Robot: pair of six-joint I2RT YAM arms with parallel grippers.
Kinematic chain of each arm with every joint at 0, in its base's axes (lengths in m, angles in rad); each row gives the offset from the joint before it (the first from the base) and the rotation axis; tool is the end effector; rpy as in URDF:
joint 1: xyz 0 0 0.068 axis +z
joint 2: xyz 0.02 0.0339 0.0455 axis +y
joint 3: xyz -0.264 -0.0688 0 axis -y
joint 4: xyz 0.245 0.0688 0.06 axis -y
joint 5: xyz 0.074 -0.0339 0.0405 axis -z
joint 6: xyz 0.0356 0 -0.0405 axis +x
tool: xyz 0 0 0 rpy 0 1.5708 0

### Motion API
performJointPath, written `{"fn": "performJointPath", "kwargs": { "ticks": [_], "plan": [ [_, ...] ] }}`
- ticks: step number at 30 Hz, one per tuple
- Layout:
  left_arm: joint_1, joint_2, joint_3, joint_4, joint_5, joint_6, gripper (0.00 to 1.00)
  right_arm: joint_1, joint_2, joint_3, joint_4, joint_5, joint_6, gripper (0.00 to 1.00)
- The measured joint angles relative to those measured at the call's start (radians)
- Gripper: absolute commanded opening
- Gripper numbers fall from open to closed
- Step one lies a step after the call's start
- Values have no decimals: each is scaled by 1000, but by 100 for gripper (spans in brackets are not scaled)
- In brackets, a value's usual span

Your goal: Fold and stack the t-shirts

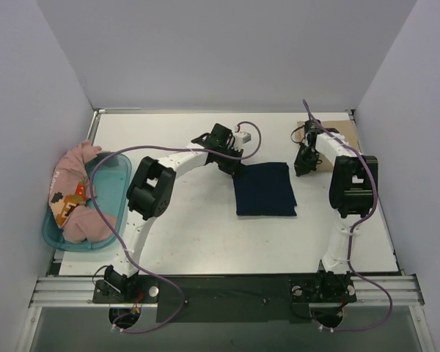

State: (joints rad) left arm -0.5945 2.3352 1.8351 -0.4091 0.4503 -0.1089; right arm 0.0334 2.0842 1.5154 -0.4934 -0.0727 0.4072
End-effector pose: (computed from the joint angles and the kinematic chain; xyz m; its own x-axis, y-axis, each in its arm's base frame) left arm 0.4152 -0.2994 0.1555 -0.7287 0.3745 -0.5734 0.6504 0.6406 -0.4081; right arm 0.4414 0.0173 0.1664 -0.8288 0.3675 -0.4220 0.2827 0.9258 0.2511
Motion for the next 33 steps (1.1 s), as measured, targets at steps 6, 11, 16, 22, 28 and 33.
{"fn": "performJointPath", "kwargs": {
  "ticks": [6, 11, 16, 22, 28, 33],
  "plan": [
    [3, 8, 54, -45, -13, 31, 22, -6, -26, 27, -5, -29, -103, 51],
    [15, 11, 150, -95, -18, 43, 43, -6, -169, -79, 30, -167, -176, 67],
    [37, 9, 222, -127, -25, 53, 48, -6, -230, -172, 51, -255, -200, 68],
    [61, -3, 215, -178, -29, 61, 49, -8, -123, -206, 65, -359, -198, 48],
    [68, -54, 122, -212, -23, 59, 49, -42, -92, -220, 111, -467, -175, 8],
    [66, -74, 88, -232, -20, 59, 49, -69, -60, -220, 118, -557, -150, 0]
  ]
}}
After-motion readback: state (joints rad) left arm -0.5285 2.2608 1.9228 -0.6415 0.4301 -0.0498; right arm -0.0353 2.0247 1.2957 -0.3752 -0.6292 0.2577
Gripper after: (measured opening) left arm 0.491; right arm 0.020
